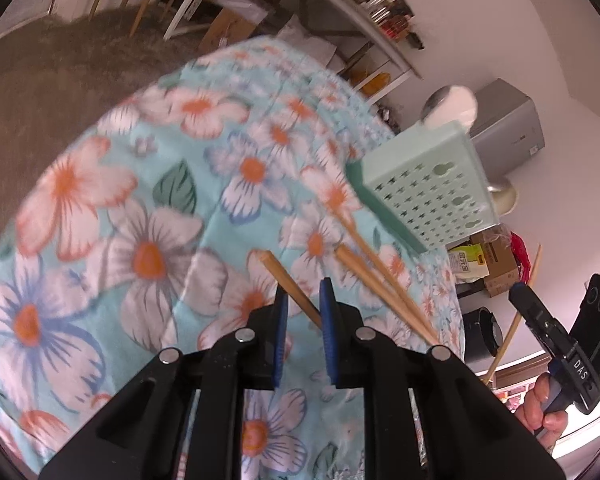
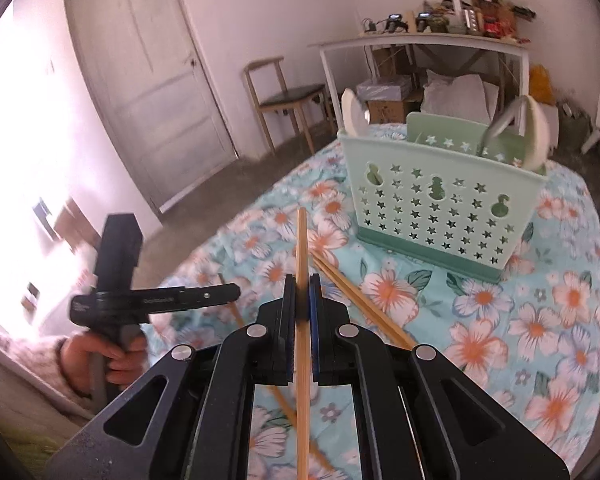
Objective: Organize utensils
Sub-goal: 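Lower the chopsticks into the holder and open the left tool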
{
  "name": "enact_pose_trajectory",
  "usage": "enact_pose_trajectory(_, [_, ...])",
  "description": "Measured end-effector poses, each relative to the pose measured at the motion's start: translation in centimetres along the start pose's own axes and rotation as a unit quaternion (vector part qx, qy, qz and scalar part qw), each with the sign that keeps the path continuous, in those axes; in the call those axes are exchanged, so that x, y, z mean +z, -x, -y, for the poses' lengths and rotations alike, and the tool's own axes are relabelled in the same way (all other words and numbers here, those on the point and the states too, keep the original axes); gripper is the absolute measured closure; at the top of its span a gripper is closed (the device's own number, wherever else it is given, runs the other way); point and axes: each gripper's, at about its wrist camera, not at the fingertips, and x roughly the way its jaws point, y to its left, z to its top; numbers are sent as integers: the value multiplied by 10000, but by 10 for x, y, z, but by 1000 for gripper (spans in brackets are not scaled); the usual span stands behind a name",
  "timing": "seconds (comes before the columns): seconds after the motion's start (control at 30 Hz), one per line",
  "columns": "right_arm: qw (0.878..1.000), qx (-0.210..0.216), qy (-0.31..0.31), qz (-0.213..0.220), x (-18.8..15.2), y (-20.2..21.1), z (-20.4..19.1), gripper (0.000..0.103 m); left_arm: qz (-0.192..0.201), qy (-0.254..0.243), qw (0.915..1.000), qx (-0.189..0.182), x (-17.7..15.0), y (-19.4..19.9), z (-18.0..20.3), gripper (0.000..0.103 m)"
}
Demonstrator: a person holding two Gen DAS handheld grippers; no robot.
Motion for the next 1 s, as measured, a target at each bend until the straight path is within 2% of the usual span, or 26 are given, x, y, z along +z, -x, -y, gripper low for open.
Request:
enact_pose_trajectory(0.27, [9968,388,-505,493,-4,31,13,99,617,-804,9949,4,16,37,34,91])
enact_pose_trajectory(0.53, [9932,349,-609,927,-5,58,25,99,1072,-1491,9829,-97,31,70,73,95])
enact_pose_trajectory(0.73, [9886,278,-701,1305,-5,78,34,98,1396,-2009,9695,-171,45,90,107,98])
enact_pose_trajectory(1.0, [9864,218,-697,1475,-4,87,36,99,1902,-2691,9432,-430,71,114,161,98])
